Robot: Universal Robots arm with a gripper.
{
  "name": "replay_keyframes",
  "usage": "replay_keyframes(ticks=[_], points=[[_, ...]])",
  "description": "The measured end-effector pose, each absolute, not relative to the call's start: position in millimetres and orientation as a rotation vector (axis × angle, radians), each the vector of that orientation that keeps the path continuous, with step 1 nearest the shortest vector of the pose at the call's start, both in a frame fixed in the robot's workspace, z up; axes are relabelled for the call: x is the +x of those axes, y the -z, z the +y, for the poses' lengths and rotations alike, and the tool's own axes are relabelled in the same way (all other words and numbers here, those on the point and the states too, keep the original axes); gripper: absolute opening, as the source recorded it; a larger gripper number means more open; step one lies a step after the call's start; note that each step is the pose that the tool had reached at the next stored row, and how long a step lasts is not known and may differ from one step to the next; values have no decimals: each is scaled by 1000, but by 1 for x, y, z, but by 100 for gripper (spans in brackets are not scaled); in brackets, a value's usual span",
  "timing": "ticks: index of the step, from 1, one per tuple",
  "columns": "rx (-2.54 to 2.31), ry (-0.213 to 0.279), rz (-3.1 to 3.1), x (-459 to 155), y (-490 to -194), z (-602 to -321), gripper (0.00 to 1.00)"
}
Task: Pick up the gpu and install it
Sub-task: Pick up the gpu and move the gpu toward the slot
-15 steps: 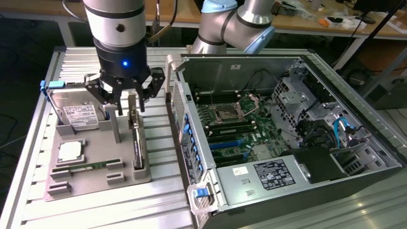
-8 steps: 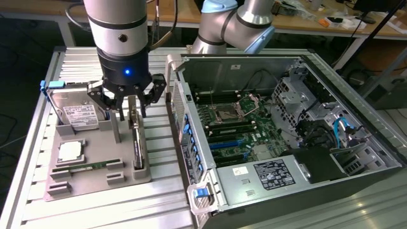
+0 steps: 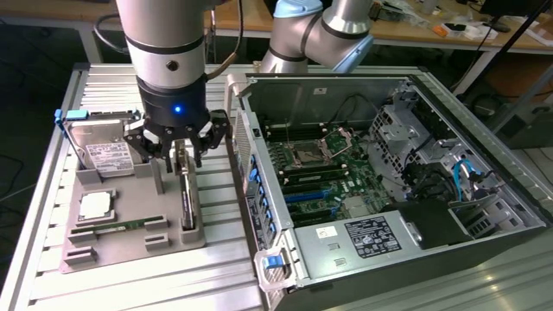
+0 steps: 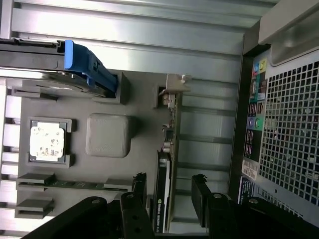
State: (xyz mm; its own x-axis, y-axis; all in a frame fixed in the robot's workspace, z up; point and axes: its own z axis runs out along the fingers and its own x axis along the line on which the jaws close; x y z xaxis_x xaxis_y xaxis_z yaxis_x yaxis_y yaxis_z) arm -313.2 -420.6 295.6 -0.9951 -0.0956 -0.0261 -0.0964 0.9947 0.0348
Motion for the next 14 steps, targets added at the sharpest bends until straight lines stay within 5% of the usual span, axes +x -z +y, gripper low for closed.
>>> replay_keyframes(ticks=[14], points=[[-108,-54,3114,-312,-271,-434,49]])
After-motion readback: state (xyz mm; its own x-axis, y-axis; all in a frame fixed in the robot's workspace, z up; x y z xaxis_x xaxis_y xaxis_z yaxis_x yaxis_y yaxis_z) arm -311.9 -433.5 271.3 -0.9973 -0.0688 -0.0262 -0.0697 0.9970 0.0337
